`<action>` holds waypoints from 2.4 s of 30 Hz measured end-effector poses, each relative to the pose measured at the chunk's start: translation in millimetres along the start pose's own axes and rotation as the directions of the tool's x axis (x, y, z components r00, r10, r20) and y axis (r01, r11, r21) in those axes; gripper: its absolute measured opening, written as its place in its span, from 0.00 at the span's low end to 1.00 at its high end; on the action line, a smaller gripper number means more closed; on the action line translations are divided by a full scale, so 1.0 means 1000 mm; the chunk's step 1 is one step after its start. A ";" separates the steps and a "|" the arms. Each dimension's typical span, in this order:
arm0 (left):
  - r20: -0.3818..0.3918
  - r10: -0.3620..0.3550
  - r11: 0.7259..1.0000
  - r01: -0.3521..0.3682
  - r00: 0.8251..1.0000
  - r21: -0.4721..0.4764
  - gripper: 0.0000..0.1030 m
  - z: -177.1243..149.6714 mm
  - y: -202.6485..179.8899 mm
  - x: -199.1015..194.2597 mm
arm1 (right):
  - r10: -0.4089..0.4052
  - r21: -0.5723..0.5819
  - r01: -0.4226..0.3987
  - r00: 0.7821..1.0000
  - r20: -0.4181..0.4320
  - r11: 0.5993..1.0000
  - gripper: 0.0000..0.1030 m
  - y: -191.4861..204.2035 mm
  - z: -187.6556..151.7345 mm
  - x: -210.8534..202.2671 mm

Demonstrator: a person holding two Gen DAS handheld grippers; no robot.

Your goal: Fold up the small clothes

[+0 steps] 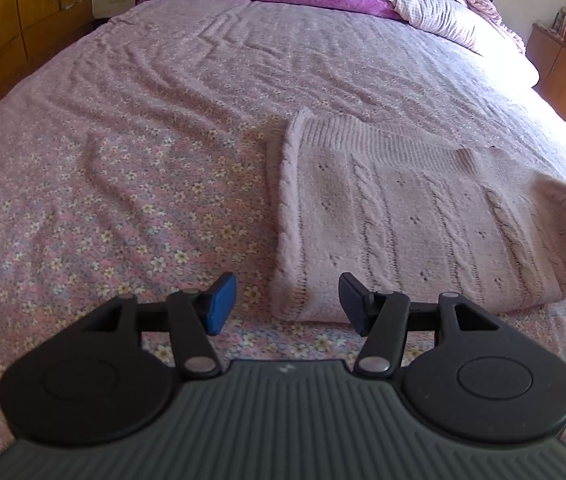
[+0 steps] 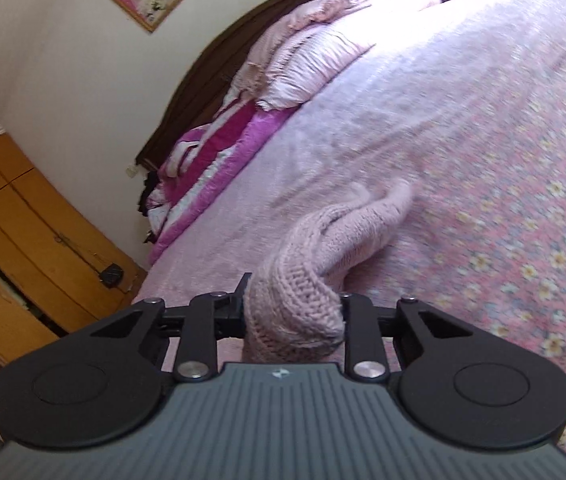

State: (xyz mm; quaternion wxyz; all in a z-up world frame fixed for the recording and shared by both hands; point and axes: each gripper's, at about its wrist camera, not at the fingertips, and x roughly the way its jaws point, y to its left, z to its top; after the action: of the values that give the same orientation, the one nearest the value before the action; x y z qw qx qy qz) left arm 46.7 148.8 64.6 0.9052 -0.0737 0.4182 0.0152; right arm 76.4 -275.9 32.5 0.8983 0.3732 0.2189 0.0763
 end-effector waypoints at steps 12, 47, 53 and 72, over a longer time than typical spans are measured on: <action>0.024 0.011 1.000 -0.010 1.000 -0.011 0.57 0.011 0.030 -0.001 | 0.125 -0.156 -0.127 0.992 -0.023 0.979 0.26 0.113 -0.004 0.016; 0.088 0.011 0.994 -0.001 0.996 -0.107 0.57 0.008 0.081 -0.008 | 0.005 -0.648 -0.340 0.888 -0.460 0.682 0.54 0.285 -0.195 0.096; 0.118 -0.046 0.995 0.056 0.992 -0.084 0.57 0.026 0.061 -0.009 | 0.047 -0.606 -0.327 0.901 -0.431 0.726 0.66 0.269 -0.168 0.055; 0.057 -0.181 0.970 0.187 0.982 -0.153 0.63 0.041 0.006 0.054 | 0.024 -0.143 -0.058 0.973 -0.229 0.988 0.82 0.136 -0.095 0.052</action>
State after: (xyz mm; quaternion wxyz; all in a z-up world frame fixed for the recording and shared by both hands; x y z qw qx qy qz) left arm 111.7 158.4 49.1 0.9027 -0.1830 0.3879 -0.0343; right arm 83.4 -103.7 51.3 0.8910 0.2986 0.3059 0.1528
